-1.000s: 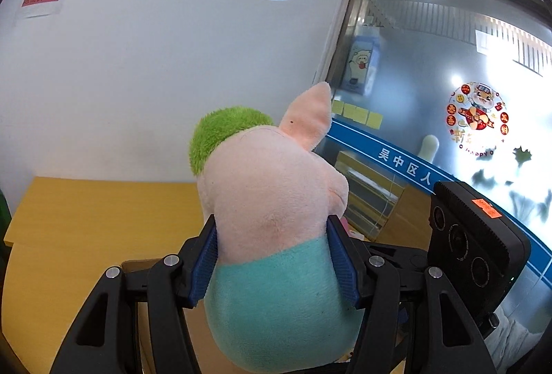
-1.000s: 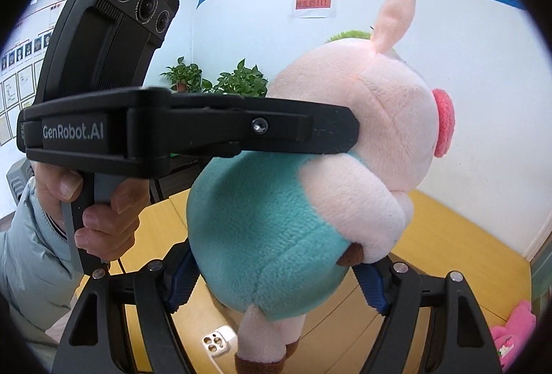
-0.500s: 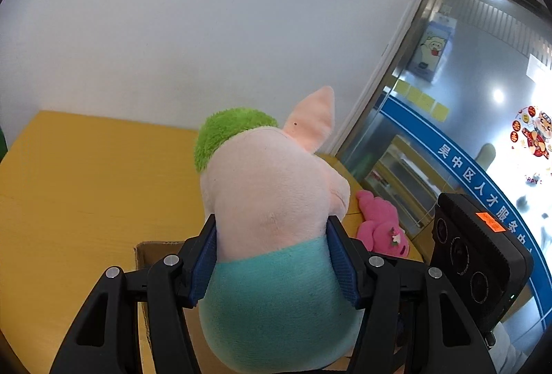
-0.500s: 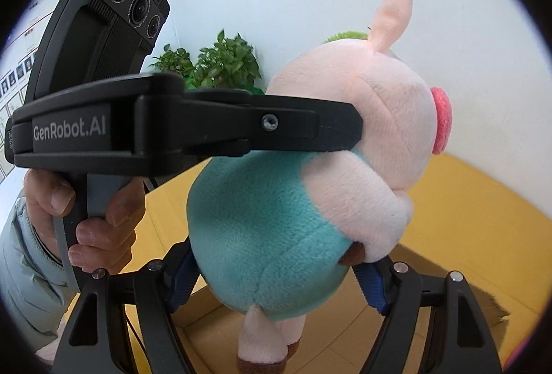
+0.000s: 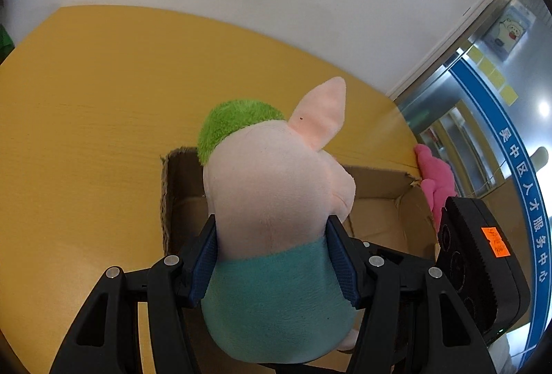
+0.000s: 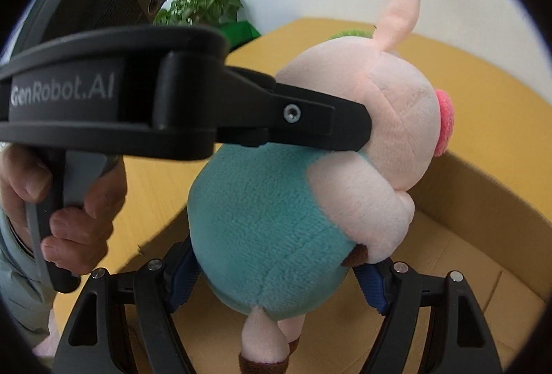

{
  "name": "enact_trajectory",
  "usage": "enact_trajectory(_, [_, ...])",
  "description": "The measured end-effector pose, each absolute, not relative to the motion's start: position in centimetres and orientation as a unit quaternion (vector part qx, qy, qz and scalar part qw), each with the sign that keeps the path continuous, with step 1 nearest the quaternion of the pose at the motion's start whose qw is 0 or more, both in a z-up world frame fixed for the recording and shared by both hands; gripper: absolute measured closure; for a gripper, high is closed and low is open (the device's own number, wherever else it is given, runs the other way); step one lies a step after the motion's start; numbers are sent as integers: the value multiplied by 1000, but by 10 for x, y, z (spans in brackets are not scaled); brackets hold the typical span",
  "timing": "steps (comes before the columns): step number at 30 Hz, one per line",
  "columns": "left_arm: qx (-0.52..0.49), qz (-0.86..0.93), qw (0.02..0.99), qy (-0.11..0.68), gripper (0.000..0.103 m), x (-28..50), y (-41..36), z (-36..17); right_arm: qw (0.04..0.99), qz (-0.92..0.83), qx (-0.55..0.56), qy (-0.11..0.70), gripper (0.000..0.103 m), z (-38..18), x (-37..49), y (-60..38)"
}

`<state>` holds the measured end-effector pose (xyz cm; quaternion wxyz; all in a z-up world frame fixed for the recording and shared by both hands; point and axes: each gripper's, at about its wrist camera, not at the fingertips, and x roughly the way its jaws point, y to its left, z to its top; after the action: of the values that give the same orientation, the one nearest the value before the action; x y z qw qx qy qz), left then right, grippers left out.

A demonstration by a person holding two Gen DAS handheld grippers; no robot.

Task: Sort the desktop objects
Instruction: 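Lower the pig plush into the cardboard box and open both grippers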

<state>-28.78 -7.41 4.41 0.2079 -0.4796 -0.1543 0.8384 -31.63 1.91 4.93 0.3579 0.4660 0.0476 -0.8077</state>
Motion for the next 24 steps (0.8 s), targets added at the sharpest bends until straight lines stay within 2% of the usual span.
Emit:
enact_trajectory(7, [-513,823,193,-152,39,-275,-79,22,367,-772,516,54,26,22,-316,10])
enact_trajectory(12, [-509,827,178,-158,33,-273,-85,24,357,-773,524,34,19,19,-322,10])
enact_trajectory(17, [-481,852,149,-145,32,-260,-81,48,341,-784,513,77,17,35,-307,11])
enact_trajectory(18, [-467,855,174,-144,32,-255,-83,53,339,-789,505,84,17,41,-302,13])
enact_trajectory(24, [-420,881,170,-135,30,-216,-95,88,348,-814,462,45,17,74,-280,36])
